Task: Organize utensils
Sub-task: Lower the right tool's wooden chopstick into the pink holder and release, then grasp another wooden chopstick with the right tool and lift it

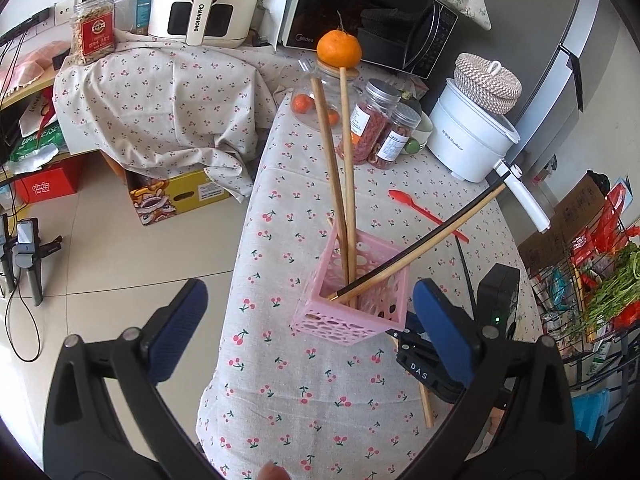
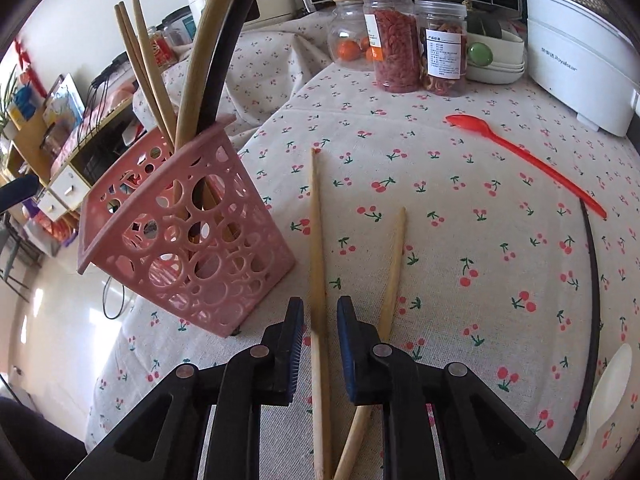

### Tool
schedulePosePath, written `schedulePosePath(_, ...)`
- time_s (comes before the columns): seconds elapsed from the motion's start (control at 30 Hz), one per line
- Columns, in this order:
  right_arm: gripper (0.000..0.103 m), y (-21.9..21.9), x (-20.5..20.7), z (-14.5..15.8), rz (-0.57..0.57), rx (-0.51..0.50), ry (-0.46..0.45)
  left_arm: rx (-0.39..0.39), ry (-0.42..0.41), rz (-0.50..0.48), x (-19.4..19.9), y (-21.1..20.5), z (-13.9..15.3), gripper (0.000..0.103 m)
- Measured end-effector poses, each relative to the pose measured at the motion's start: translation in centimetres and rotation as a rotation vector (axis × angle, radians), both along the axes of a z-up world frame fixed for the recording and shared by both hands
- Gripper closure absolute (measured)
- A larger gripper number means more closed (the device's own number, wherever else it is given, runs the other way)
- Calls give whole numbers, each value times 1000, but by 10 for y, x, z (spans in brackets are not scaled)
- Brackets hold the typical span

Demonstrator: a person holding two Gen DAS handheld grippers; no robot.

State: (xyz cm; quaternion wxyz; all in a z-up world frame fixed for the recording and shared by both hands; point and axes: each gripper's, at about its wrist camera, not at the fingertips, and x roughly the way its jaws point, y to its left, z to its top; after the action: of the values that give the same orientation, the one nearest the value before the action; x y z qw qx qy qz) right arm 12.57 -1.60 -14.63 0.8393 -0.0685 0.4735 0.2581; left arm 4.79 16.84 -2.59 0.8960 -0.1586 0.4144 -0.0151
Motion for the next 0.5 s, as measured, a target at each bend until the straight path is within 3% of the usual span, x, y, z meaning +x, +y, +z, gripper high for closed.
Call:
schedulePosePath(0.1, 96, 3, -3, 1, 5, -49, -27, 5, 1, -8, 1, -4, 0, 1)
schedulePosePath(0.3, 96, -13, -8, 7, -40, -103, 76, 6, 7, -16, 1, -8, 0, 1)
schedulePosePath(0.43, 95, -21, -25, 10, -12, -140, 183, 7, -6, -26, 0, -12, 4, 1)
schedulePosePath(0.5, 93, -19, -32, 12, 3, -166, 173, 9, -11, -24, 0, -12, 5, 1)
